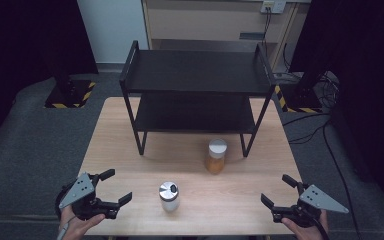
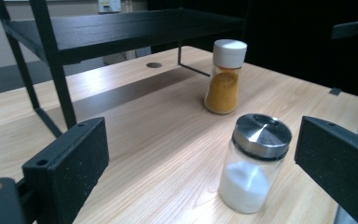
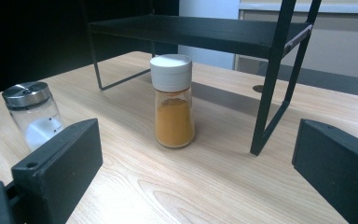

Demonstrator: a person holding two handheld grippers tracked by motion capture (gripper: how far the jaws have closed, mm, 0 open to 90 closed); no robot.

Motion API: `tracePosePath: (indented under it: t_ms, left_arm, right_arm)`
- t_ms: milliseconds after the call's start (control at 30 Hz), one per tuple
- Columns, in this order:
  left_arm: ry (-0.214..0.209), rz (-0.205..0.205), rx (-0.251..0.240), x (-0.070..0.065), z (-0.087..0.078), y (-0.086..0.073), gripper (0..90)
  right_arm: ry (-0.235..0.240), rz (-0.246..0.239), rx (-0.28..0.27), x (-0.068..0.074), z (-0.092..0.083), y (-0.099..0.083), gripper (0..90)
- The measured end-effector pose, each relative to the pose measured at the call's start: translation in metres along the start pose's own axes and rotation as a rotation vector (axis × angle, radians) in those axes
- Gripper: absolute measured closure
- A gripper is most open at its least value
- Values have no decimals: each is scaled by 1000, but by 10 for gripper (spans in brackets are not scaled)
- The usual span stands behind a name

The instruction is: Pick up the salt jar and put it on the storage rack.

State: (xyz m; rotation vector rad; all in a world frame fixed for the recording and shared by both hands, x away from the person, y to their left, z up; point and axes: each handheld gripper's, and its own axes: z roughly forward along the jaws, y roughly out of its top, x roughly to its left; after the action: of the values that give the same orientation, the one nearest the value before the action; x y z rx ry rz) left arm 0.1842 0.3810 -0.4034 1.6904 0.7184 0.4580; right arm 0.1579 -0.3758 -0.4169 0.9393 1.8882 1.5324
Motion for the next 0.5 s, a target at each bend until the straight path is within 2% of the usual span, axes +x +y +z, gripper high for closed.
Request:
tracePosePath:
  t_ms: [133, 233, 300, 500]
  left_arm:
    - [-20, -5, 8, 4, 1, 5, 16]
    - [-43, 26, 31, 6, 2, 15, 16]
    - [-46, 29, 32, 6, 3, 17, 16]
    - [-96, 60, 98, 15, 5, 40, 14]
  right_arm:
    - [3, -1, 2, 0, 1, 0, 17]
    - [4, -3, 1, 0, 1, 0, 16]
    - [4, -2, 1, 0, 1, 0, 16]
    - [4, -2, 1, 0, 1, 0, 12]
